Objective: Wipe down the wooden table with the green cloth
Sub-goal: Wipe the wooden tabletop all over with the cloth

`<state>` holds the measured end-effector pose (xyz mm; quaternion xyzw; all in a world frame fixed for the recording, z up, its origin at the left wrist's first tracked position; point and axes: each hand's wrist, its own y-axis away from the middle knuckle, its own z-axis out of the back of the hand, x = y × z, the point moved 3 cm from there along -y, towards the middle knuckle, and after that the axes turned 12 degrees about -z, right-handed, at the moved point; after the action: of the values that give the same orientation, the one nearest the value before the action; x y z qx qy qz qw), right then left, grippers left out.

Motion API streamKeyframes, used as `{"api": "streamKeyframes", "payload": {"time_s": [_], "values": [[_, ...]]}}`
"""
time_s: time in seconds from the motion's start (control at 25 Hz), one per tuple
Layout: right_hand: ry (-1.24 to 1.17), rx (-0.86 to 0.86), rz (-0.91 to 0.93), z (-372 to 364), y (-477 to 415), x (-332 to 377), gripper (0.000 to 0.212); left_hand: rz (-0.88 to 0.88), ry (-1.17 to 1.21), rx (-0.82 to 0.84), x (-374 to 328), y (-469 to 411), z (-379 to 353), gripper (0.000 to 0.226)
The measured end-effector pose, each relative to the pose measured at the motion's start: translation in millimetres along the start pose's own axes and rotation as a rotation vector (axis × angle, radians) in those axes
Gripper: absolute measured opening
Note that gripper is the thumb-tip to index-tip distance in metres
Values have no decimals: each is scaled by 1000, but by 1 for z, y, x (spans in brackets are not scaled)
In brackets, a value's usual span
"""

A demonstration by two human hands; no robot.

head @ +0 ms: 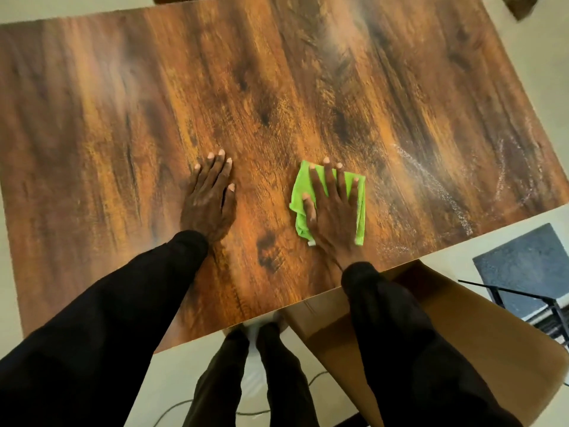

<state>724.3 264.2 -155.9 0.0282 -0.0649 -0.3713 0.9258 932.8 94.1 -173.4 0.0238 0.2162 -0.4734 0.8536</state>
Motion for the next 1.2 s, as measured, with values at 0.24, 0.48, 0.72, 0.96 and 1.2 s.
{"api": "streamKeyframes", "payload": {"time_s": [0.24,0.48,0.72,0.96,1.2], "values": [[3,68,417,-15,32,82,66,87,-112,15,66,70,42,60],[18,-9,193,-10,-20,75,66,236,-150,-43,113,86,66,61],[22,38,324,-18,-73,186,68,195,-188,-51,119,88,63,60],[28,24,431,-18,-22,131,65,177,-198,-30,120,87,59,61],[-10,12,130,0,-149,158,65,180,-211,-29,121,86,58,60]]}}
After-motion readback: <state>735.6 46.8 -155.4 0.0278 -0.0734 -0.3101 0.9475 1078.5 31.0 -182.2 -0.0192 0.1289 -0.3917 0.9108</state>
